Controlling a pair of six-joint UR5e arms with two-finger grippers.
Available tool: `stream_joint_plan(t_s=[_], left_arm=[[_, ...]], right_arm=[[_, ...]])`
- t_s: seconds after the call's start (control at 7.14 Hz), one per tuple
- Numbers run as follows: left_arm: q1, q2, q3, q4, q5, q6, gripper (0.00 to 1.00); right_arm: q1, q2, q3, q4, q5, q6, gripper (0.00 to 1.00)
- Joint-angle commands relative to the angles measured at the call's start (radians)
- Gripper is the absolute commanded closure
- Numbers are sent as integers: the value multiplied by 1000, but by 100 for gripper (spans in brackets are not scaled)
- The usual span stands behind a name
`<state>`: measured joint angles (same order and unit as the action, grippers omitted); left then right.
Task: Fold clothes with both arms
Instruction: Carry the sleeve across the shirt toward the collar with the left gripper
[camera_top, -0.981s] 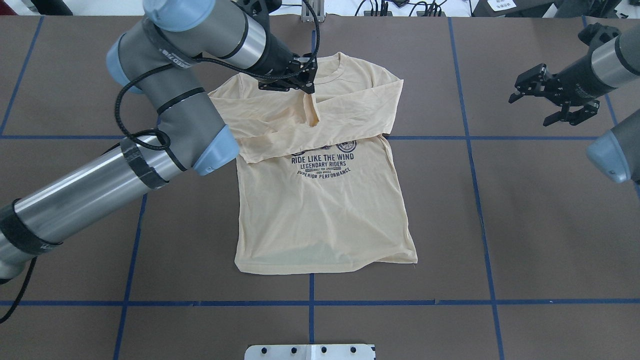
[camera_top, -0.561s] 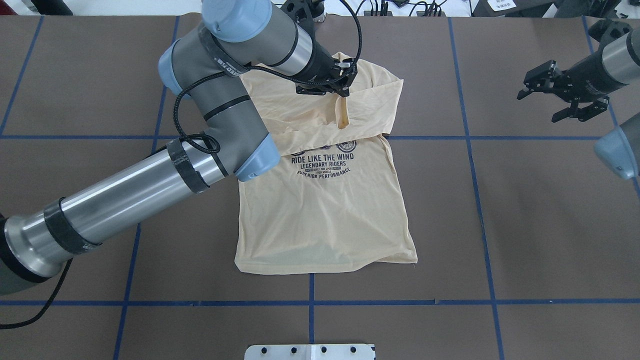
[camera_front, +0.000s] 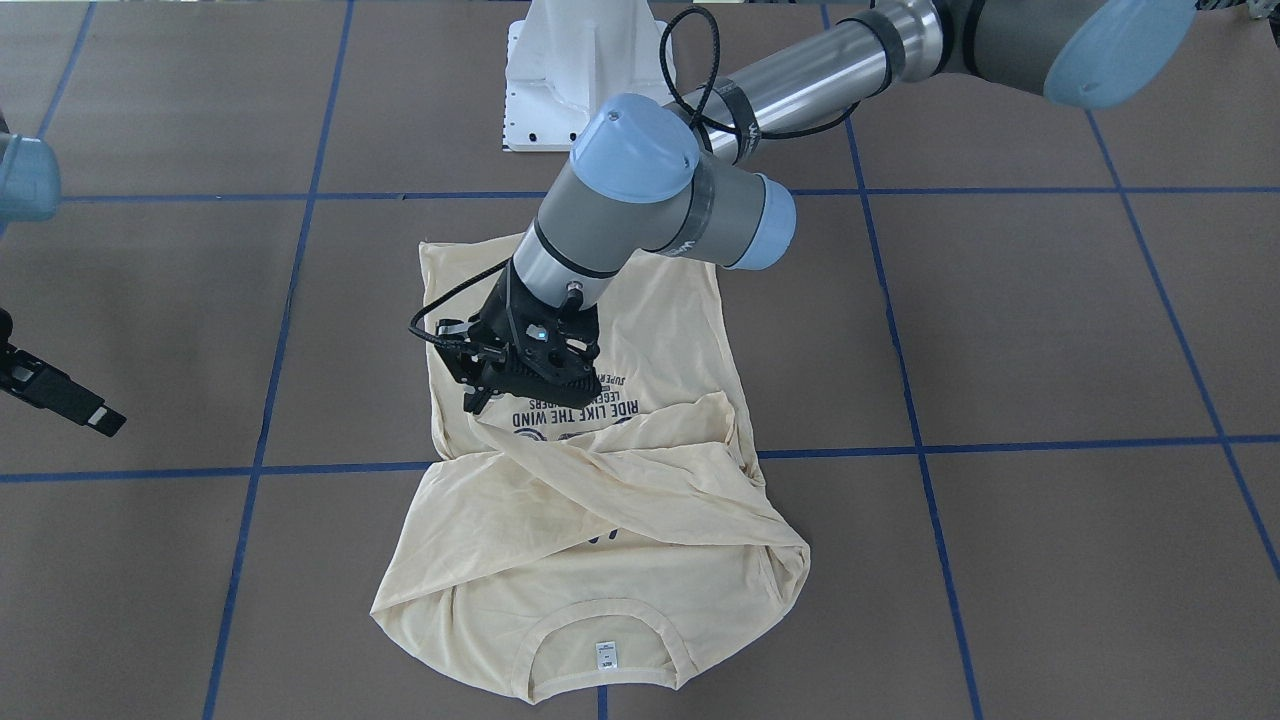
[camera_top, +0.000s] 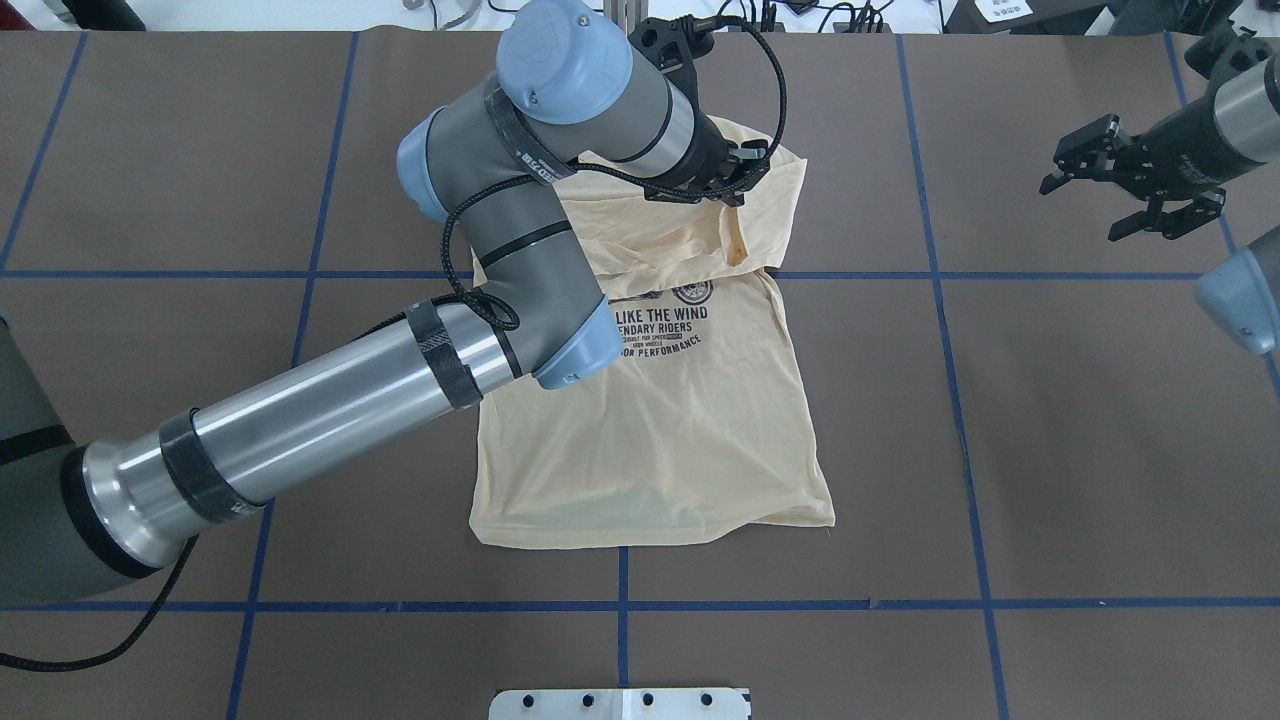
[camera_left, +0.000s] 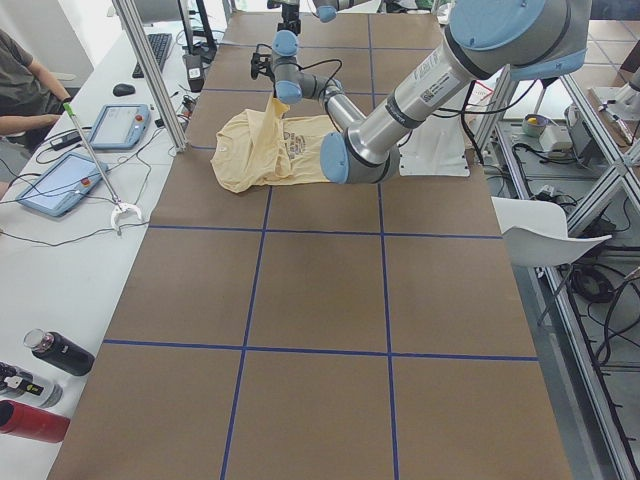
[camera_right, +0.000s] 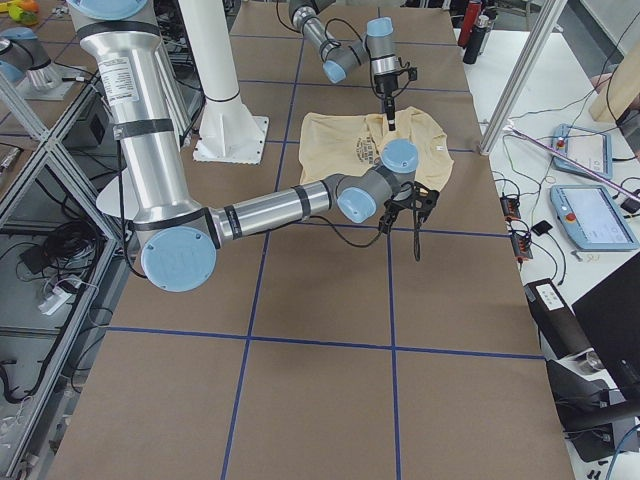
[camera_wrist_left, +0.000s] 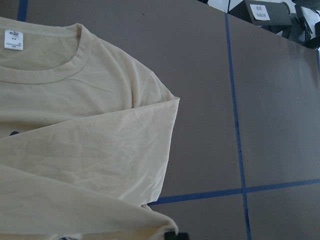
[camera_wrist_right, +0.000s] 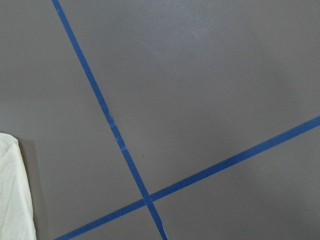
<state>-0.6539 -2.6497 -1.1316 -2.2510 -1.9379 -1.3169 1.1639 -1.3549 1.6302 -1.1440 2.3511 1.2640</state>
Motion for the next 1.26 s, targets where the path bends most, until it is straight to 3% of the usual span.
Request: stream_joint_plan(t_s=[0.0,0.14,0.28,0.42,0.56,0.84,0.98,1.12], left_arm=[[19,19,13,-15,25,13,100],[19,27,13,-30,25,13,100],[19,25,12,-33,25,8,80],[19,22,6,-33,25,4,16],[19,22,-3,-33,25,2,3],[16,78,-121,-18,19,1,3],[14,193,-266,-12,17,1,3],[13,306,-406,-3,17,1,3]], right_arm=[[-1,0,0,1,-1,2,1],[-3,2,-3,1,-1,2,1],[-3,3,-3,0,-1,2,1],[-3,5,-7,0,-4,2,1],[-3,8,-12,0,-6,2,1],[-21,16,10,7,-10,75,0],[-91,20,54,16,-47,245,0],[-187,7,127,18,-158,355,0]])
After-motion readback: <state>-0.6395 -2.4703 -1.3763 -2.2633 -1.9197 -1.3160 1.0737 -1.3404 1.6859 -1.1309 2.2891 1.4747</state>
